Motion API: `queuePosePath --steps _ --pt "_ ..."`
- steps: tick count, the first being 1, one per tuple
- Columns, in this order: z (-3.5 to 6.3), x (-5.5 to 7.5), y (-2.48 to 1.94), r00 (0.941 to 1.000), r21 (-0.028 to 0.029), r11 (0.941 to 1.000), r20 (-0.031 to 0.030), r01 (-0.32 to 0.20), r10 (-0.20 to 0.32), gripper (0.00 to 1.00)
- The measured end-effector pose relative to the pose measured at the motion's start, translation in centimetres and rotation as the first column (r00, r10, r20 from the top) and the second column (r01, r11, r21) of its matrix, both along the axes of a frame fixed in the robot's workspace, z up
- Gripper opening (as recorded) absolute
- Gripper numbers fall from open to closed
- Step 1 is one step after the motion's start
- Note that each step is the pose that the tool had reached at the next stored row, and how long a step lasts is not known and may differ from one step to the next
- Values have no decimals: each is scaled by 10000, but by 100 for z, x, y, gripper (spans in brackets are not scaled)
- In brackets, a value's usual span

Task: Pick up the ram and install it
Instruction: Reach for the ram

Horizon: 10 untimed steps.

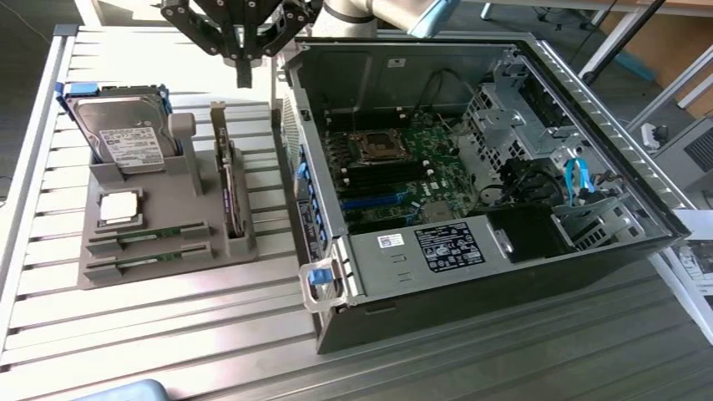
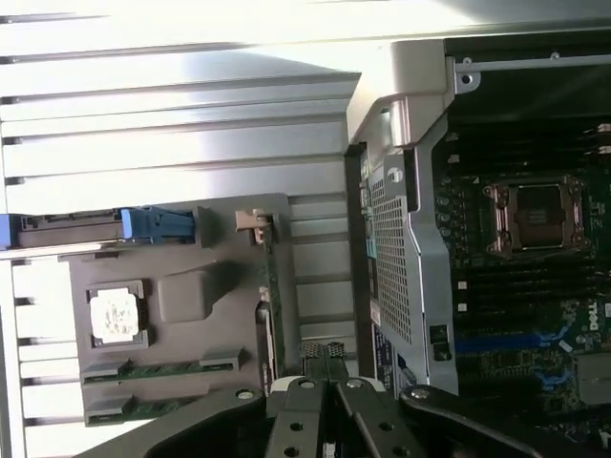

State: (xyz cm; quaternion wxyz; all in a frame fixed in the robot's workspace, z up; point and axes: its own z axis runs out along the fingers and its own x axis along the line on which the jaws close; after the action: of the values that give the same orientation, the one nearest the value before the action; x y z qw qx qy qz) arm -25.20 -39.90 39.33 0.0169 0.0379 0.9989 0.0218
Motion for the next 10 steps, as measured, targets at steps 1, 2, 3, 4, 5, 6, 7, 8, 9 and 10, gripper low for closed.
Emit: queuePosePath --steps 1,2,3,4,5,6,7,8,9,10 --pt "0 -33 0 10000 0 10000 1 0 0 11" --pt "0 -78 0 10000 0 10000 2 -1 1 11" --pt "0 -125 0 10000 0 10000 3 1 -1 11" --pt "-1 -208 0 10000 1 10000 8 0 0 11" --pt "-1 -245 0 10000 0 10000 8 0 0 11" --pt "0 -287 0 10000 -1 10000 9 0 0 11" --pt "0 -317 0 10000 0 10000 10 0 0 11" --pt "-1 -361 0 10000 0 10000 11 1 -1 11" --pt "-1 -408 0 10000 1 10000 13 2 -2 11" --pt "-2 -448 0 10000 1 10000 15 2 -2 11"
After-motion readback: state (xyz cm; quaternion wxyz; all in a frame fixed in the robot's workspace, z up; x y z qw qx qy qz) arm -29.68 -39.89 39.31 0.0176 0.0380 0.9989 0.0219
